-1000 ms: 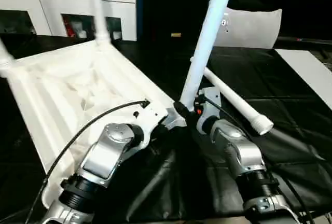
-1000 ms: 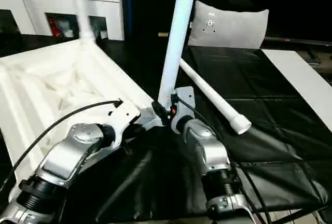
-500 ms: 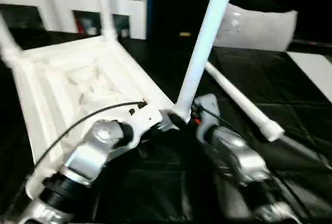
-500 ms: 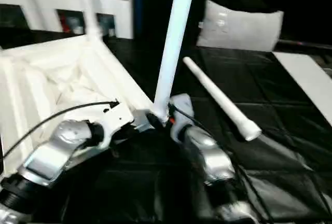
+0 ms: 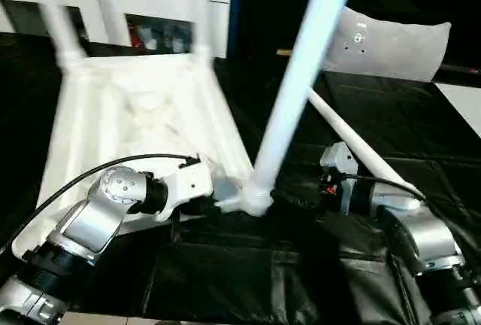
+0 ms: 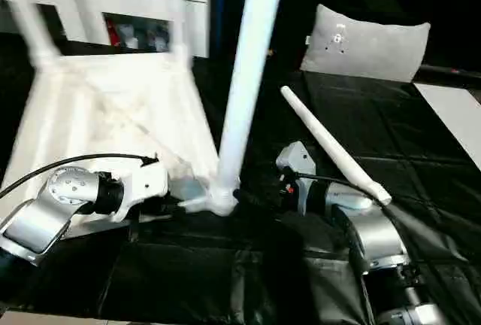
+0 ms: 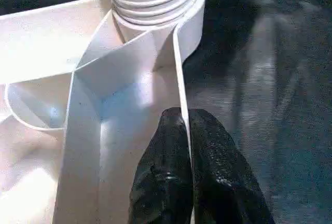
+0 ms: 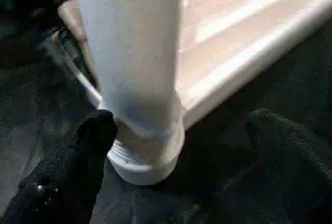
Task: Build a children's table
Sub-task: Rotate leg to tighten
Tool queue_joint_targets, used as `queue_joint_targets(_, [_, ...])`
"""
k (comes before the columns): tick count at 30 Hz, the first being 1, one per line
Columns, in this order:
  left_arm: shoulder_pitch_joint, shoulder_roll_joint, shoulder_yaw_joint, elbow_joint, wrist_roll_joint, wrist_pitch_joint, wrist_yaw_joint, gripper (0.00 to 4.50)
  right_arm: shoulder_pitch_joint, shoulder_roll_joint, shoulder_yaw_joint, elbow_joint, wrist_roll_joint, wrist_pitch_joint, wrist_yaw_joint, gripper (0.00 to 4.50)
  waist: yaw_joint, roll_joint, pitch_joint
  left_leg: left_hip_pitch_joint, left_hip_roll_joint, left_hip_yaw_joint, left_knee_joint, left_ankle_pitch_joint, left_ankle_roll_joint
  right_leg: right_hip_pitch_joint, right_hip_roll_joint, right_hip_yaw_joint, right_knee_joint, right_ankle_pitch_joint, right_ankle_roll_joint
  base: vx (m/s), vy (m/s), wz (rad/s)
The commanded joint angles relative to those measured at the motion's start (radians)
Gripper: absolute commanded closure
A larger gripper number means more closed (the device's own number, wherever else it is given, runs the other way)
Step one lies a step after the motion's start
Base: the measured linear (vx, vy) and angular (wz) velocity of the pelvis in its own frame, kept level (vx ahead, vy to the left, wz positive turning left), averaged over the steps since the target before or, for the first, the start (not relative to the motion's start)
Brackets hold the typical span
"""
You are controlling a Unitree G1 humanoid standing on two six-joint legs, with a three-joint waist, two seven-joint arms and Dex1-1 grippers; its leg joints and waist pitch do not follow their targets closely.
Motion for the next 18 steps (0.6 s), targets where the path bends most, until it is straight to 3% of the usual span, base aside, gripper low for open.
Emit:
queue_joint_targets(1, [-0.030,-0.009,-0.054,-0.016,0.000,-0.058,-0.072,4.50,-0.020,-0.022,0.031,0.000,-0.014,-0.015,0.058,0.06,-0.008,0.018,-0.055,0.026,0.048,-0.008,-0.076,-0.231,-0.001,0.034,-0.071,0.041,-0.070,-0.186,-0.200,0.000,0.000,0.00])
queue_joint_targets(4, [-0.042,-0.006,-0.061,-0.001,-0.001,-0.092,-0.112,4.50,-0.031,-0.037,0.068,0.005,-0.018,-0.019,0.123,0.06,-0.007,0.012,-0.057,0.021,0.049,-0.009,-0.074,-0.209,0.011,0.040,-0.077,0.038,-0.067,-0.165,-0.210,0.000,0.000,0.00])
queue_joint_targets(7, [-0.050,-0.005,-0.066,0.009,0.004,-0.109,-0.122,4.50,-0.041,-0.040,0.084,0.018,-0.026,-0.026,0.151,0.06,-0.006,0.014,-0.058,0.021,0.051,-0.009,-0.073,-0.198,0.011,0.042,-0.080,0.036,-0.065,-0.152,-0.218,0.000,0.000,0.00])
queue_joint_targets(18, [-0.070,-0.005,-0.068,0.051,0.015,-0.160,-0.151,4.50,-0.089,-0.029,0.105,0.091,-0.023,-0.029,0.200,0.95,-0.012,0.011,-0.058,0.018,0.051,-0.010,-0.072,-0.186,0.011,0.045,-0.080,0.033,-0.061,-0.148,-0.225,0.000,0.000,0.00])
